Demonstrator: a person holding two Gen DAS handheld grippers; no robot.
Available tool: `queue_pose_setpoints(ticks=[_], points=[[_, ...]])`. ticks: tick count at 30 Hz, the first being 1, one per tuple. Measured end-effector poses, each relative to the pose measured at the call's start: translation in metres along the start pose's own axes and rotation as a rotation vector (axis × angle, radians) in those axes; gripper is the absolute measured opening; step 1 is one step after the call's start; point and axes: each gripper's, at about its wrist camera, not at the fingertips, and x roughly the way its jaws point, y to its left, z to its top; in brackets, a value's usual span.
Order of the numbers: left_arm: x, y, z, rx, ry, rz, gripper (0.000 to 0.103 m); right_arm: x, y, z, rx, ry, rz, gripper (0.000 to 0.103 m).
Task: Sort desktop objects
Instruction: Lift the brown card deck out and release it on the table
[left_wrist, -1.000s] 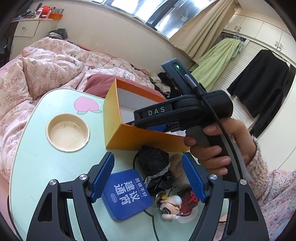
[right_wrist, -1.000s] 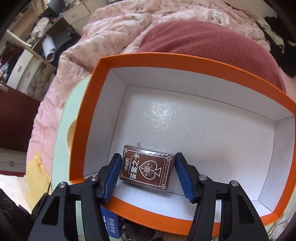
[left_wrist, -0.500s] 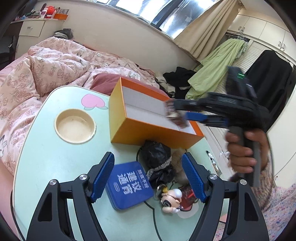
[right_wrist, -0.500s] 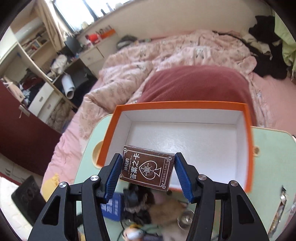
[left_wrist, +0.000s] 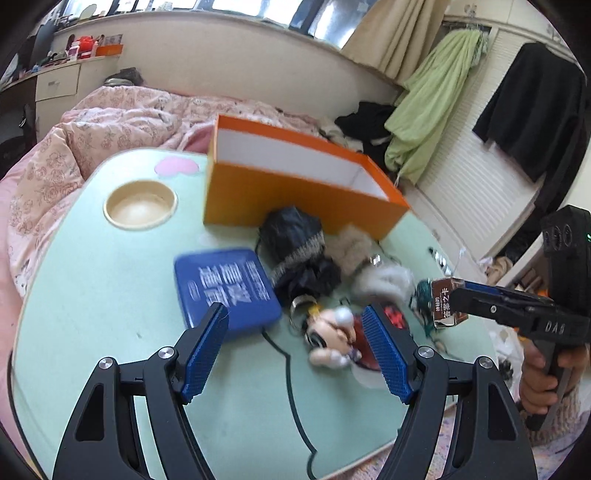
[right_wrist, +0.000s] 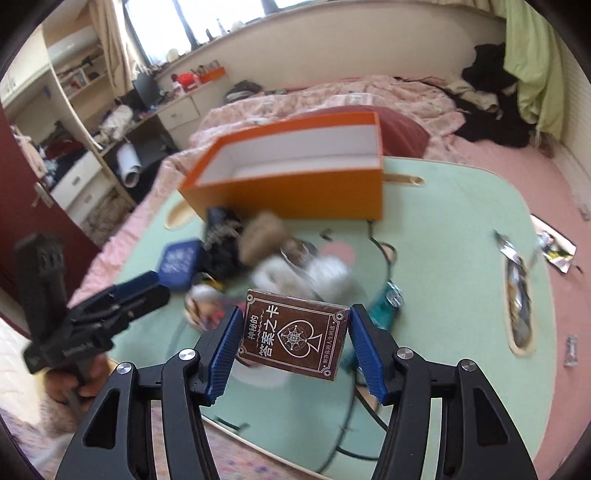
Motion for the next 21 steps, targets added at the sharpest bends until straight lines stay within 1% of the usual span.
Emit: queue_pose_setpoints(ticks=[4,8,10,13,14,15,17,19,21], points=[[0.003,-0.016,-0.011,0.059,0.033,0.047,0.075,0.003,-0.002,-0.03,-0.001,-0.027,-0.068,0.059],[0.002,-0.016,-0.016,0.062,0.041,0.057,0.075,0.011,0.006,-0.045,-0.074,-0.051,-0.095,0.059],[0.004,-0.015,-0.02,0.061,0.058,0.051,0.075,0.017,0.008,-0.047,-0.092,-0.054,-0.091,0.059],[0.01,-0.021,-0.023,0.08,0.088,0.062,0.075,0.022,0.004,-0.041,-0.08,-0.107,-0.062,0.06],[0.011,-0.023,-0.024,0.09,0.092,0.066,0.075,0.022,0.001,-0.037,-0.068,-0.13,-0.038,0.064],[0.011,-0.025,-0.024,0.097,0.091,0.066,0.075,0.021,-0.003,-0.036,-0.051,-0.149,-0.012,0.073],[0.011,-0.025,-0.025,0.105,0.09,0.059,0.075,0.016,-0.013,-0.034,0.002,-0.184,0.019,0.08],[0.014,-0.026,-0.028,0.115,0.107,0.061,0.075,0.005,-0.021,-0.038,0.042,-0.217,0.017,0.082],[0.013,-0.029,-0.032,0.148,0.104,0.075,0.076,-0.006,-0.029,-0.044,0.066,-0.232,0.035,0.085]])
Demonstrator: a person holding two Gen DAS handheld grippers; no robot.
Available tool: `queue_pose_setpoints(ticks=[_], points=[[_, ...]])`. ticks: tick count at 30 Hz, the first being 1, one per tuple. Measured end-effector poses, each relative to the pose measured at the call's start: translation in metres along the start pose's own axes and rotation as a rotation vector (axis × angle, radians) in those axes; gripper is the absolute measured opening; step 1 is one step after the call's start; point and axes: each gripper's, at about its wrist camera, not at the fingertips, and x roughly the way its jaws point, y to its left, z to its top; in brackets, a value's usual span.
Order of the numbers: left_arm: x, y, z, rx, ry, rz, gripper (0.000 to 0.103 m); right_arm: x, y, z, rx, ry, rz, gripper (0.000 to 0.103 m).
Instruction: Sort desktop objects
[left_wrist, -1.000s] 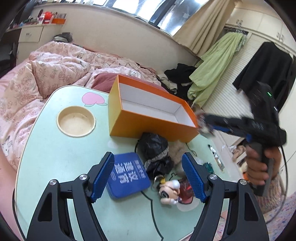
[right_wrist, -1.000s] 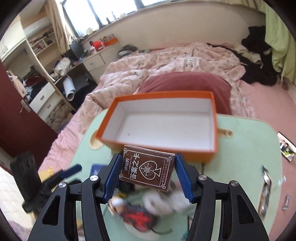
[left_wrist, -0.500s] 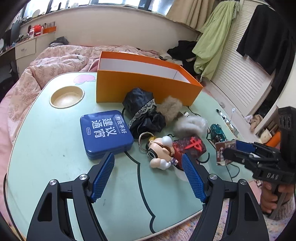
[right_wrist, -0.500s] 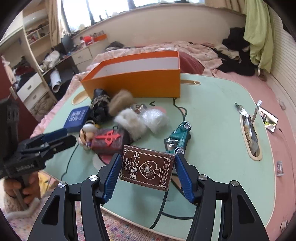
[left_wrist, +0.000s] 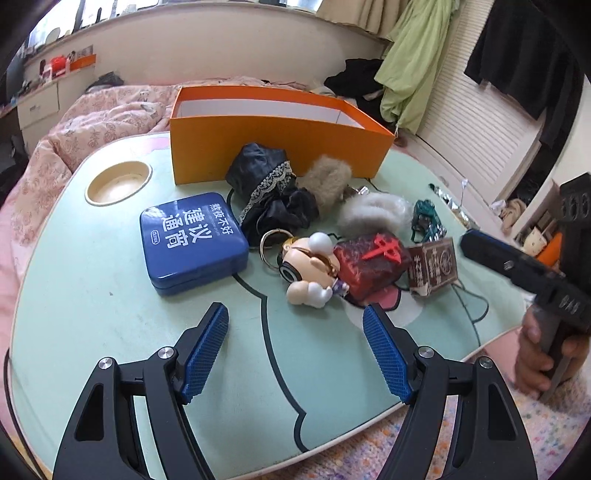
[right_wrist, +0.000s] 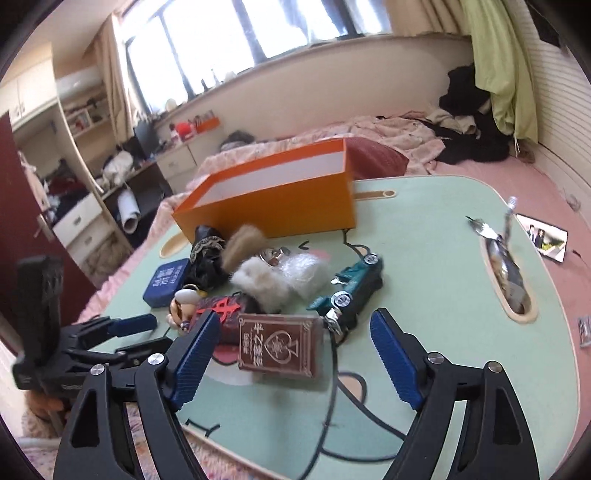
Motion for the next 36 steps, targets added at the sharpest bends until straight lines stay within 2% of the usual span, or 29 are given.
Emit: queue_pose_setpoints(ticks=[2,7,9,10,12,36], points=[[-0.001,-0.003,-0.004,0.03,-0.007,0.017,0.076,-0.007,-0.004,-0.006,-0.017,0.026,-0.007,0.085],[0.006,-0.018,-0.01,0.112,-0.007,0.107,0.086,0.0,0.004,-0.024,-0.149,0.082,-0.149,0.085],[0.012,-0.022,-0.011,0.143,0.0,0.152,0.099,0.012,0.006,-0.029,-0.167,0.126,-0.181,0.087],[0.014,-0.02,-0.011,0.135,0.01,0.145,0.103,0.018,0.008,-0.031,-0.189,0.135,-0.211,0.089],[0.014,-0.019,-0.01,0.134,0.003,0.149,0.103,0.024,0.011,-0.034,-0.217,0.149,-0.24,0.103],[0.015,-0.019,-0.006,0.142,0.011,0.155,0.103,0.031,0.004,-0.035,-0.26,0.132,-0.171,0.103]])
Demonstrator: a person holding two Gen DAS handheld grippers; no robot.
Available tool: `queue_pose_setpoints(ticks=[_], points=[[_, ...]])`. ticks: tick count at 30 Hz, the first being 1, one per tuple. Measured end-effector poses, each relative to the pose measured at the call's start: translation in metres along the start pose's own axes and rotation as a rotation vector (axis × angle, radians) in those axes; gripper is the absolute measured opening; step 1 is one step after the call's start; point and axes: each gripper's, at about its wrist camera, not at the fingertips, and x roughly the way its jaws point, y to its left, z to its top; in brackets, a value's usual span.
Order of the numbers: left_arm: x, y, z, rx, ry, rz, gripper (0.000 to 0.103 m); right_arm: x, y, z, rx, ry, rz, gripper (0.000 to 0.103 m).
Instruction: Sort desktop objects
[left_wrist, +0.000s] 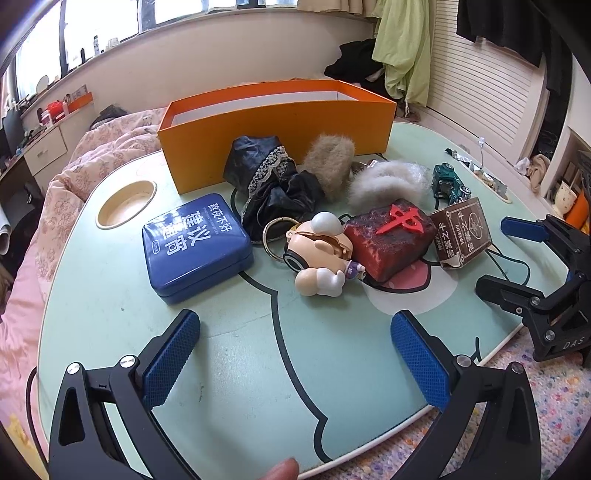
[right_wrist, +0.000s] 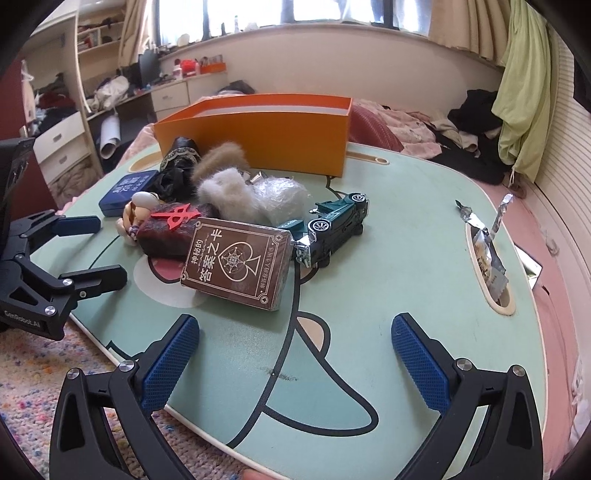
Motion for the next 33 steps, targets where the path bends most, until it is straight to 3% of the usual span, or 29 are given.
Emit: queue_pose_setpoints(ticks=[16,20,23,27,31,33], points=[[0.001,-0.001,-0.002,0.005,-0.009,-0.005,0.103,-0.002,0.0,0.0,-0.007,-0.013,0.008,0.103],[0.001,0.001,-0.002,0.002,-0.013,-0.01,0.103,-0.008,0.003,0.001,-0.012,-0.035,-0.02,0.091],[0.0,0.002,-0.003,0.002,-0.014,-0.012,0.103,-0.015,0.012,0.009,-0.035,-0.054,0.011,0.091],[0.0,0.002,-0.003,0.003,-0.014,-0.012,0.103,-0.011,0.018,0.032,0.05,-0.031,0.124,0.091],[0.0,0.002,-0.003,0.003,-0.016,-0.013,0.103,0.009,0.03,0.043,0.052,0.051,0.09,0.09],[0.0,0.002,-0.003,0.002,-0.018,-0.014,0.103,0.013,0.034,0.04,0.037,0.068,0.095,0.071]])
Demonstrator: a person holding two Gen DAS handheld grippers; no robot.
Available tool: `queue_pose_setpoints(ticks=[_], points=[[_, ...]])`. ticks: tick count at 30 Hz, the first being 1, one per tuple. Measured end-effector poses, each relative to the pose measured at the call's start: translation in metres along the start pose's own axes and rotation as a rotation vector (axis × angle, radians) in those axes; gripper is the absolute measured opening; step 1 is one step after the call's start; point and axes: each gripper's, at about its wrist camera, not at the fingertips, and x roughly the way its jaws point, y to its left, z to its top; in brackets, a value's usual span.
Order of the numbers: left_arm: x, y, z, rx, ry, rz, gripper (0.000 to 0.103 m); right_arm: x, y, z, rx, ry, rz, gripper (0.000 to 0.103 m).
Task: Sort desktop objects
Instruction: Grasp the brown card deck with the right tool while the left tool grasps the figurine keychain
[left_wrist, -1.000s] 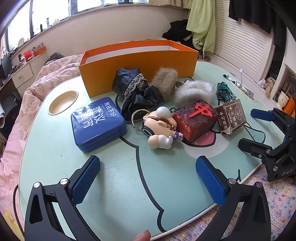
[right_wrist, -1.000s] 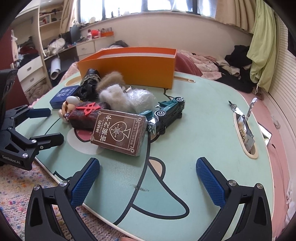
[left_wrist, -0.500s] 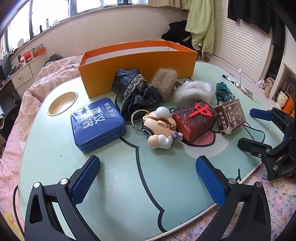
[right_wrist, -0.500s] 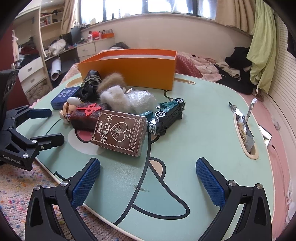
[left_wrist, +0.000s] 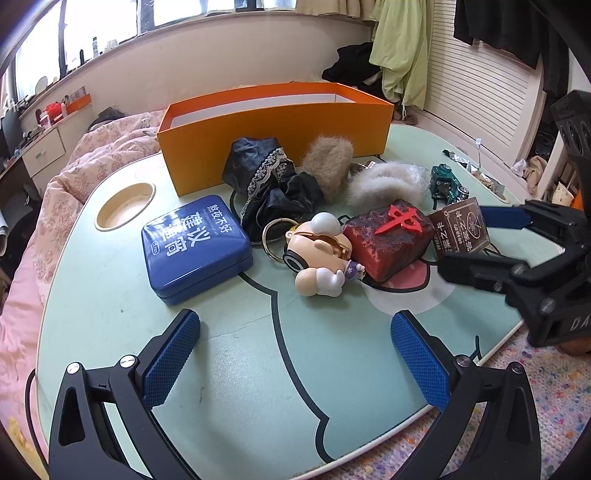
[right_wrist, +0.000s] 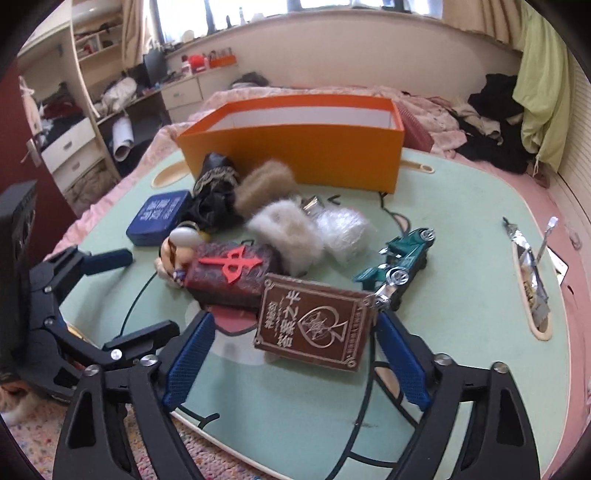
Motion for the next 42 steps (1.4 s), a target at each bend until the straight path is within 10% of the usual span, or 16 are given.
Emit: queue_pose_setpoints(ticks=[10,17,23,31,36,42], points=[[-0.017,0.018,-0.001,-0.083,-0.087,-0.041,0.1,-0.025,-0.006,-0.026,0.019,-0.075,0.001,0.06],[-0.011,0.031,0.029,-0.204,-0.075,-0.188,0.071,-0.024,-0.002,-0.026,-0.007,-0.075,0.015,0.061],[0.009,0.019,0.047,-0.212,-0.005,-0.101,0.032,-0.024,-0.006,-0.027,0.016,-0.074,0.024,0.061],[-0.008,0.021,0.022,-0.129,-0.051,-0.156,0.033,-0.024,-0.005,-0.027,0.015,-0.071,0.029,0.061],[-0.027,0.023,0.011,-0.131,-0.131,-0.133,0.068,-0.024,-0.005,-0.027,0.017,-0.071,0.028,0.061],[-0.016,0.002,0.011,-0.05,-0.045,-0.066,0.07,-0.022,-0.005,-0.027,0.018,-0.071,0.03,0.061]])
